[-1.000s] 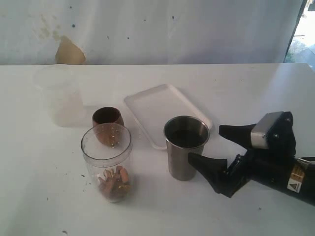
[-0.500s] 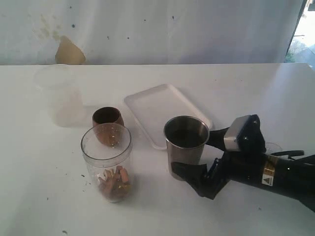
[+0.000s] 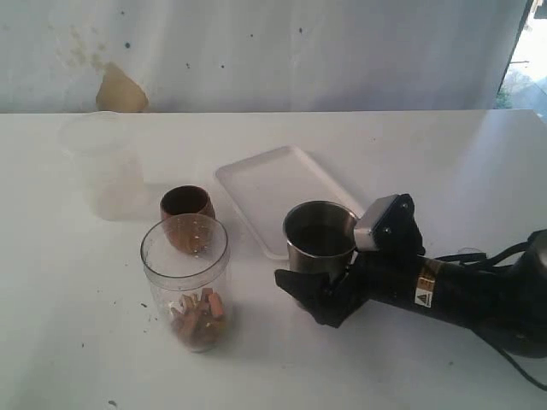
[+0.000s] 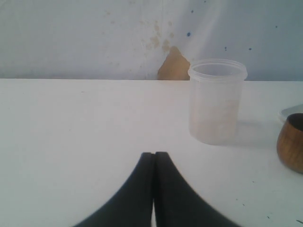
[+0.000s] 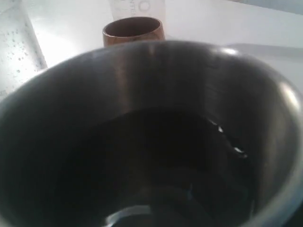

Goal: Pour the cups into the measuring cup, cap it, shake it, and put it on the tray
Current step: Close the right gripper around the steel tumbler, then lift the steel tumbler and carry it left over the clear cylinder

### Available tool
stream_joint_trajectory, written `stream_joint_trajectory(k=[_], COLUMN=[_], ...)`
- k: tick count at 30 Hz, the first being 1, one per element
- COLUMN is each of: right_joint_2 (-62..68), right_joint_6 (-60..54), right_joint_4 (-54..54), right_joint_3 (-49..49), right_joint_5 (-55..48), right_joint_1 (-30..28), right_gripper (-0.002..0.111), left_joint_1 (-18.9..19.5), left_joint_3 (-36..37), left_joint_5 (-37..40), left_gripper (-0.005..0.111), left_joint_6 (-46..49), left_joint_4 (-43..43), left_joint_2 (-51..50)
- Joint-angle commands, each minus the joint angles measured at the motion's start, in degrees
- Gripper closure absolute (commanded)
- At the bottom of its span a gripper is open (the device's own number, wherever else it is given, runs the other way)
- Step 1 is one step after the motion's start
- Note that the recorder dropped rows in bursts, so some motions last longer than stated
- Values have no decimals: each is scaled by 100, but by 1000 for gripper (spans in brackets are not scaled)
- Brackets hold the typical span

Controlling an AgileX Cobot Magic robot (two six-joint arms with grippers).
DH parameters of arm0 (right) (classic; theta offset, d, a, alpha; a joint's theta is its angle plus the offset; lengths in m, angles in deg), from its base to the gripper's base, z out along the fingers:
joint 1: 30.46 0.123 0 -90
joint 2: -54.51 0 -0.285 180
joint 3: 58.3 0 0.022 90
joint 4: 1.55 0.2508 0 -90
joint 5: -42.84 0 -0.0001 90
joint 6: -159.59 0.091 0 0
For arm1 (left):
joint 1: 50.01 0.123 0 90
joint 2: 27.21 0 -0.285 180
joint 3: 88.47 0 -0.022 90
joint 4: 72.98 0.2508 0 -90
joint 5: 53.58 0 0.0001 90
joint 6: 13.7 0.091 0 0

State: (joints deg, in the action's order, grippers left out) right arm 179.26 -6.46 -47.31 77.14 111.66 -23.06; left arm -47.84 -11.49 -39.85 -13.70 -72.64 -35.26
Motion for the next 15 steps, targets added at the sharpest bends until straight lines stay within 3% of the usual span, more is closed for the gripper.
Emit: stream_joint_trajectory(k=[1, 8, 10, 15], right_joint_2=[108, 110, 110, 110], right_joint_6=[-51, -76, -76, -89], right_joint_4=[44, 70, 87, 87], right_joint_3=[75, 88, 88, 88], right_joint_5=[35, 61, 61, 61], right_joint_1=[14, 14, 14, 14], right_gripper=[4, 5, 14, 55], left_joint_1=[-2, -2, -2, -2], left_joint_3=[24, 24, 24, 24], left_joint_5=[-46, -46, -46, -46], left_gripper=[107, 107, 107, 107], left_joint_6=[0, 0, 0, 0], left_joint_4=[10, 10, 10, 10], left_joint_2=[26, 26, 26, 26])
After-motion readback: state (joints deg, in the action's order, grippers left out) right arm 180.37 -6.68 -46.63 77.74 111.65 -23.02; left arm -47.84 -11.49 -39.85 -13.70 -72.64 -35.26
